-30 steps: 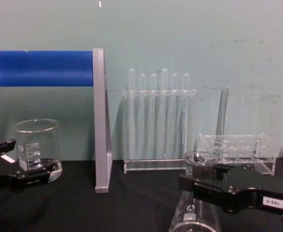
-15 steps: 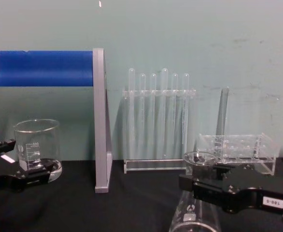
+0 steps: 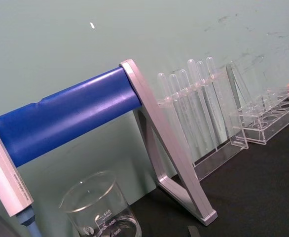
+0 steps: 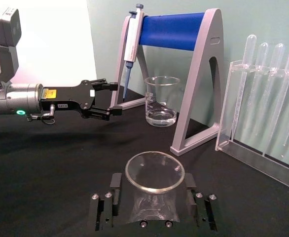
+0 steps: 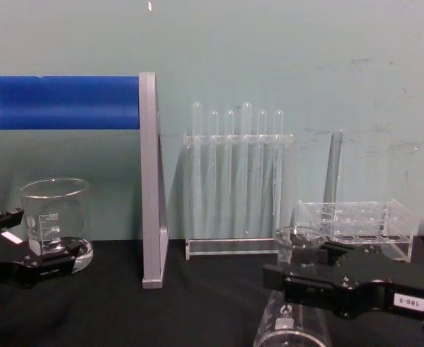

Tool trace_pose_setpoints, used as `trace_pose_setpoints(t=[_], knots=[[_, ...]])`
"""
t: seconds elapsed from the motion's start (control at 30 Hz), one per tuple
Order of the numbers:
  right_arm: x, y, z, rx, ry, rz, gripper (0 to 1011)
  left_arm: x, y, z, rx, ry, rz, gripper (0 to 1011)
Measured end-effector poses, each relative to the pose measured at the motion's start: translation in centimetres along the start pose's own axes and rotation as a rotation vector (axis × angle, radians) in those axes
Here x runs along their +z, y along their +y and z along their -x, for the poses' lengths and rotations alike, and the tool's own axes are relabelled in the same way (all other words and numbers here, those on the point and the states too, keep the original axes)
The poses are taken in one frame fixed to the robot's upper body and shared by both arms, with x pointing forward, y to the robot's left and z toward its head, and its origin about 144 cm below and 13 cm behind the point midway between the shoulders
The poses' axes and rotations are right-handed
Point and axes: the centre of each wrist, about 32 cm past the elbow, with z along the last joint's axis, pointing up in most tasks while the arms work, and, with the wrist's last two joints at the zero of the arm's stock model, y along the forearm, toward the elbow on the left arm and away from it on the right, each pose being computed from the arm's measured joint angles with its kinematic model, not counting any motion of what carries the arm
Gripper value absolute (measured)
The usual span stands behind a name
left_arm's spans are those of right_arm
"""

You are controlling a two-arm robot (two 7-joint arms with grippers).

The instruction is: Grasp the erlenmeyer flask with one hand, shake it three times, then place it back.

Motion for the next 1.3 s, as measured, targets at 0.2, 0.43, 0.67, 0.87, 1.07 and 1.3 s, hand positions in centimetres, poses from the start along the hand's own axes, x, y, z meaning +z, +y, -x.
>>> trace_pose_setpoints(t=[0.2,0.43,0.67,0.87,1.07,1.3], knots=[[0.00,0.00,0.00,0.000,0.000,0.000,918,0.00,0.00,0.00,0.000,0.000,0.000,1001],[-0.01,0.00,0.00,0.000,0.000,0.000,1000,0.00,0.00,0.00,0.000,0.000,0.000,1001],[0.00,0.00,0.00,0.000,0.000,0.000,1000,0.00,0.00,0.00,0.000,0.000,0.000,1001],[0.00,0.00,0.00,0.000,0.000,0.000,1000,0.00,0.00,0.00,0.000,0.000,0.000,1001],[0.02,-0.12,0.00,-0.001,0.001,0.005,1000,0.00,0.00,0.00,0.000,0.000,0.000,1001],[-0.02,-0.73,0.07,-0.003,0.003,0.015,1000,0.00,0.00,0.00,0.000,0.000,0.000,1001]])
